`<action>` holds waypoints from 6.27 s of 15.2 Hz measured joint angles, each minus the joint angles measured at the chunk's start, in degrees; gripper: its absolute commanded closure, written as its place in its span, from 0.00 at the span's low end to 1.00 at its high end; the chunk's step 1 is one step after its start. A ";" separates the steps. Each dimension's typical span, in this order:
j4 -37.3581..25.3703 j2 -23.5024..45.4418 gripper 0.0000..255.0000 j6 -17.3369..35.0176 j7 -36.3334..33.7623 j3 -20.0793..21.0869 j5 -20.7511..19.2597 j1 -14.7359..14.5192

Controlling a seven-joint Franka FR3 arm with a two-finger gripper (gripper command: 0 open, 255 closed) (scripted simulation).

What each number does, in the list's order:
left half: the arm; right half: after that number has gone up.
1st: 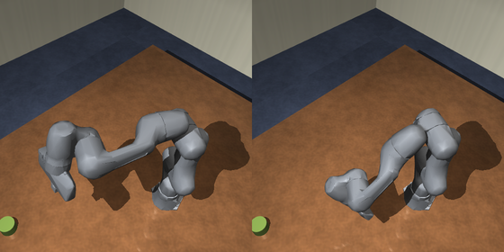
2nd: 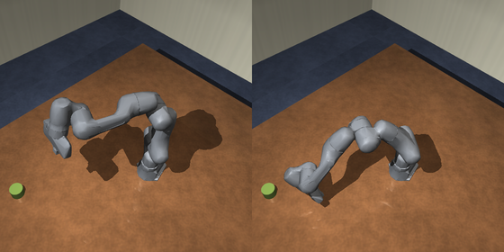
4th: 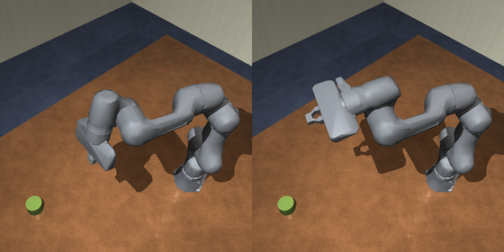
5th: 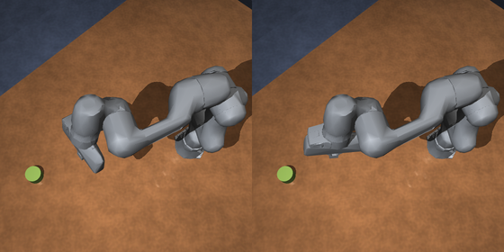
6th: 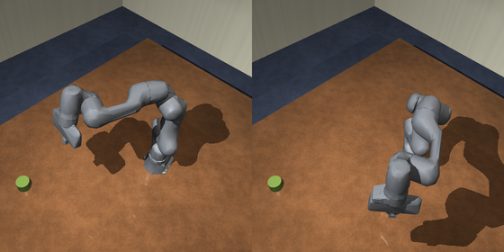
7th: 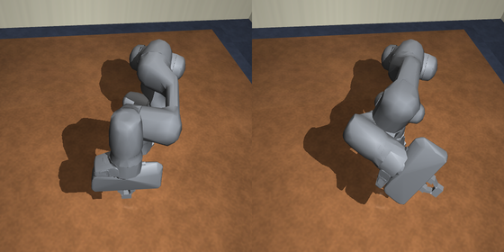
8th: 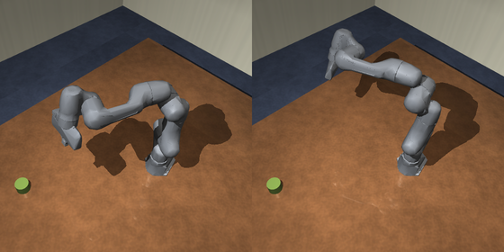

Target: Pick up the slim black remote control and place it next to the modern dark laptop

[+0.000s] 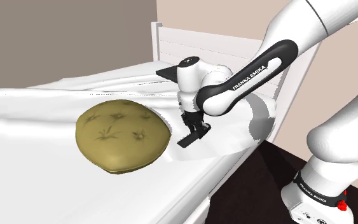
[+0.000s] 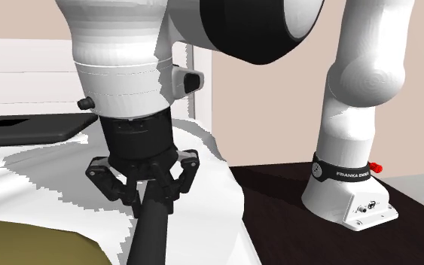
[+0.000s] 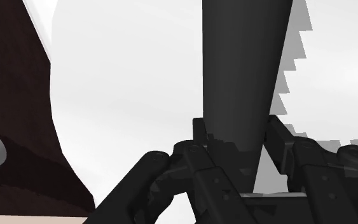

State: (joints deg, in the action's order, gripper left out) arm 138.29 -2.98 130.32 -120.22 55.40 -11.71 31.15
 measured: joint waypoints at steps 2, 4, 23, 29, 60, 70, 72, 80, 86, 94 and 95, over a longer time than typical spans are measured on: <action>-0.68 0.74 1.00 -0.89 -0.28 0.09 -0.69 0.13; -0.95 -0.41 1.00 -1.92 1.15 -0.18 0.79 0.10; -7.22 -11.98 1.00 -14.81 12.12 -5.29 11.44 -2.59; -7.58 -10.57 1.00 -13.37 18.79 -10.09 8.63 1.15; -48.21 28.15 1.00 -17.29 40.74 -26.32 -15.14 14.29; -53.63 35.38 1.00 -15.52 41.99 -28.44 -17.81 13.88; -53.22 35.97 1.00 -14.61 41.60 -28.64 -18.18 13.78; -50.64 38.23 1.00 -10.16 39.80 -29.61 -19.90 13.64; -50.64 38.74 1.00 -9.70 39.52 -29.78 -20.17 13.47; -50.33 37.96 0.00 -10.15 39.63 -29.53 -19.85 13.60; -51.10 37.47 0.00 -11.32 39.86 -29.25 -19.45 13.40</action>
State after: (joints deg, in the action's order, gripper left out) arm 87.19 34.49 119.00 -80.37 26.15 -31.16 44.56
